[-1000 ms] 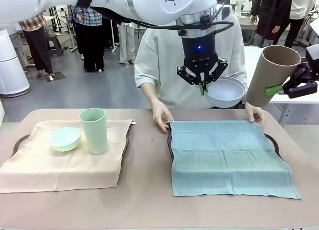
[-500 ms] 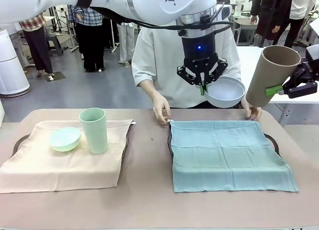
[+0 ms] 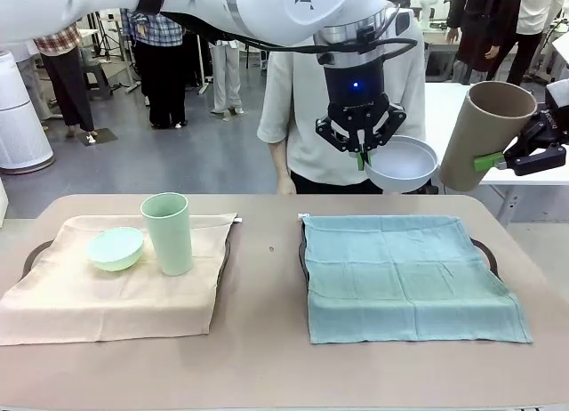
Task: Set up a tray with a mat and arrange the tableware.
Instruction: Place the Picnic Bowl and Reusable plastic cup back onto the Handle tray in front of the human's position.
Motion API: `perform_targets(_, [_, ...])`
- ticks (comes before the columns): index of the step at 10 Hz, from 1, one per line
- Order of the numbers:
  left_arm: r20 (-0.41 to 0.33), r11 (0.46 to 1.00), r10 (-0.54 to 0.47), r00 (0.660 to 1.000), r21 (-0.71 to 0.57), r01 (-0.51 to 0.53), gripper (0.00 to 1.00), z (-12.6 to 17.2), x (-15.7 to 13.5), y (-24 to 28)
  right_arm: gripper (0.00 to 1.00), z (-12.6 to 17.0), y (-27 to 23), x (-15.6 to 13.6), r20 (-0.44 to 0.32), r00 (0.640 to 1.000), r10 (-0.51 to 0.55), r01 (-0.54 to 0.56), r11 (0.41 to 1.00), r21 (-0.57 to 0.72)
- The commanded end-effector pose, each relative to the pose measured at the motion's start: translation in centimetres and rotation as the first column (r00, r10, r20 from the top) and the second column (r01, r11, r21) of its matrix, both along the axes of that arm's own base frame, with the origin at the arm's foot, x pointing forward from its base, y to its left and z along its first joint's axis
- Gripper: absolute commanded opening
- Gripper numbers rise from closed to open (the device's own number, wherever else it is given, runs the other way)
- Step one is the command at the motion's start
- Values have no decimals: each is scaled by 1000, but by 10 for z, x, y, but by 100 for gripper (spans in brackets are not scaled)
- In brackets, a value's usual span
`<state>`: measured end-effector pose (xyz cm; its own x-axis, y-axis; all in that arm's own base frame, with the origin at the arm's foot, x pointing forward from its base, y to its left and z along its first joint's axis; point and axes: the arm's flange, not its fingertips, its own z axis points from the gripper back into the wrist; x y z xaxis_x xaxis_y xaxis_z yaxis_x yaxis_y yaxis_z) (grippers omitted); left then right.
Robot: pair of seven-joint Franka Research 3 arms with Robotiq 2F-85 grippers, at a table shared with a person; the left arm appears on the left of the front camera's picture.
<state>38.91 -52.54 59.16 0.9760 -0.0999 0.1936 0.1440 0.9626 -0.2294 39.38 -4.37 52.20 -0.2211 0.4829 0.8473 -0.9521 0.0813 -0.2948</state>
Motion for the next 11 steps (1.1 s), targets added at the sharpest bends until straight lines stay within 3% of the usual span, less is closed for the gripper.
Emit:
perform_targets(1, [-29,1000,4,1000,12,-4,4,-17,10,4,84,-19,-3,9,-54,998,18,-17,1000,5])
perform_targets(5, [-90,997,-3,996,74,10,4,-100,34,7,84,-107,-8,30,-248,969,17,-15,1000,10])
perform_targets(7, [-139,996,-13,990,89,26,4,-132,38,7,84,-138,-9,39,-271,963,5,1,1000,25])
perform_targets(8, [-139,993,26,990,114,-10,4,-138,38,8,84,-139,-12,40,-247,969,-8,16,999,33])
perform_targets(9, [-129,994,9,992,108,5,4,-131,41,0,84,-137,-8,32,-290,957,13,-8,1000,18])
perform_targets(11, [-129,994,9,992,108,5,4,-131,41,0,84,-137,-8,32,-290,957,13,-8,1000,18])
